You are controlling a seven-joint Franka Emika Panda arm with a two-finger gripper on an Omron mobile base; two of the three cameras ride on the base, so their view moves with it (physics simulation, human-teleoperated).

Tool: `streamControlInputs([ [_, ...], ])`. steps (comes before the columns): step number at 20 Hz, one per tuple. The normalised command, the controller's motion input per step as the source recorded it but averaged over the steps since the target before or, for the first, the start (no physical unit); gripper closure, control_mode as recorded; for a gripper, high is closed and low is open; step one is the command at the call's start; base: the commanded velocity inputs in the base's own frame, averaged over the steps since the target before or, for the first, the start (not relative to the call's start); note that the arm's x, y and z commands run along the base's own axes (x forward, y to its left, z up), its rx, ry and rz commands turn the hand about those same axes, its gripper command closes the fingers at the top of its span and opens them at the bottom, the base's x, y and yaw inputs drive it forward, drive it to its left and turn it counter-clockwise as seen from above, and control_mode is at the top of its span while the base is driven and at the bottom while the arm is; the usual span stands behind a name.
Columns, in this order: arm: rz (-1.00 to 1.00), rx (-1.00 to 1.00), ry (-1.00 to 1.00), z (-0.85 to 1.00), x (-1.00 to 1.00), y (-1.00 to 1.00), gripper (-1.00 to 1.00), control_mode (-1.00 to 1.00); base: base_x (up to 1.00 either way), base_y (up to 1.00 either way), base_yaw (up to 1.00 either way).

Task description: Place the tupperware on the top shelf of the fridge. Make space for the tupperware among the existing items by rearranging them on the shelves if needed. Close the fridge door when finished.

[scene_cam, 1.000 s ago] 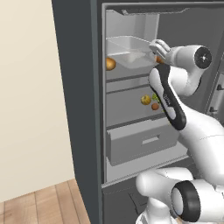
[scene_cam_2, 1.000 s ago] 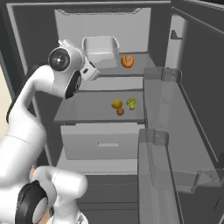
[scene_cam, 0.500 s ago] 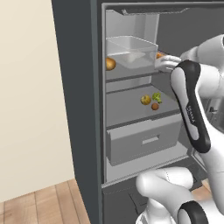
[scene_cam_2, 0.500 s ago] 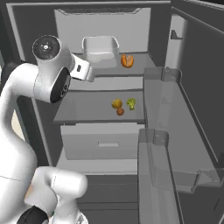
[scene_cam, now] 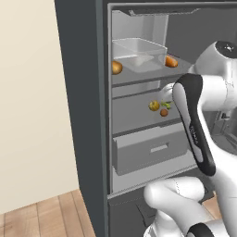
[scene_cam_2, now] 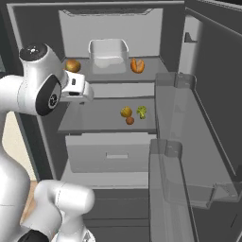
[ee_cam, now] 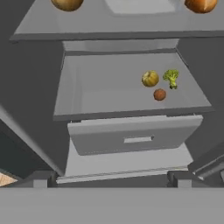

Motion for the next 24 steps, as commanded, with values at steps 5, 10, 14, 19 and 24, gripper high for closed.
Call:
streamControlInputs([
  [5, 0.0, -0.08, 0.15, -0.29, 0.0, 0.09, -1.0, -1.0, 0.0, 0.0, 0.0],
  [10, 0.0, -0.02, 0.05, -0.11, 0.0, 0.0, -1.0, 1.0, 0.0, 0.03, 0.0],
  [14, 0.0, 0.0, 0.0, 0.0, 0.0, 0.0, -1.0, 1.0, -0.24, 0.06, 0.0],
  [19, 0.0, 0.0, 0.0, 0.0, 0.0, 0.0, -1.0, 1.0, -0.94, 0.0, 0.01],
  [24, 0.0, 0.0, 0.0, 0.0, 0.0, 0.0, -1.0, 1.0, -0.57, -0.2, 0.17],
])
